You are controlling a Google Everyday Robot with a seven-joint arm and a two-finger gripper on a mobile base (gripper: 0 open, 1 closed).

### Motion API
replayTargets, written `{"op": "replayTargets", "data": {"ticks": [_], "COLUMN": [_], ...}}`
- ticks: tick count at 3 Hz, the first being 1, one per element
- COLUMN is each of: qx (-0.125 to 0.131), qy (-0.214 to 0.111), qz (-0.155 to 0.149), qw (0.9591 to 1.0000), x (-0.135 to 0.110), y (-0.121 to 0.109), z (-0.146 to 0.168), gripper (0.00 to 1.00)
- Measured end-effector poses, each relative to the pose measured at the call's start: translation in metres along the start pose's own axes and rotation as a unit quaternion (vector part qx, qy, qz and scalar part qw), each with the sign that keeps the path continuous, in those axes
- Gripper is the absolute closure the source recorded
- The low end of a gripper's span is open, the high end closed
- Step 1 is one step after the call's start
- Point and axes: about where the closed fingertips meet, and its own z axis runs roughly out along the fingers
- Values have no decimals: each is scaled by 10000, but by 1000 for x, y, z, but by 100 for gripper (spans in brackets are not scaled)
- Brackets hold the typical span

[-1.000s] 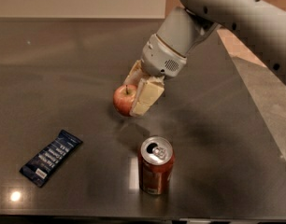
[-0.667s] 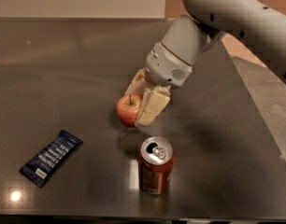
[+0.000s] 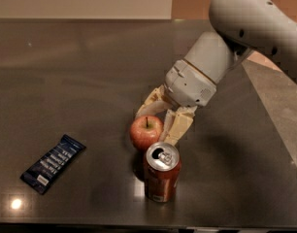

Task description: Move apple near coke can

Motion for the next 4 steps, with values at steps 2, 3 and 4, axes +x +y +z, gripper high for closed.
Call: {"op": "replayTargets", "data": {"ticks": [2, 3, 4], "qx": [359, 412, 288], "qy": [-287, -302, -336], "qz": [-189, -77, -26], "qw": [9988, 9987, 9990], "x": [19, 32, 38], "y": [23, 30, 33], "z": [-49, -55, -47], "gripper": [100, 100, 100]}}
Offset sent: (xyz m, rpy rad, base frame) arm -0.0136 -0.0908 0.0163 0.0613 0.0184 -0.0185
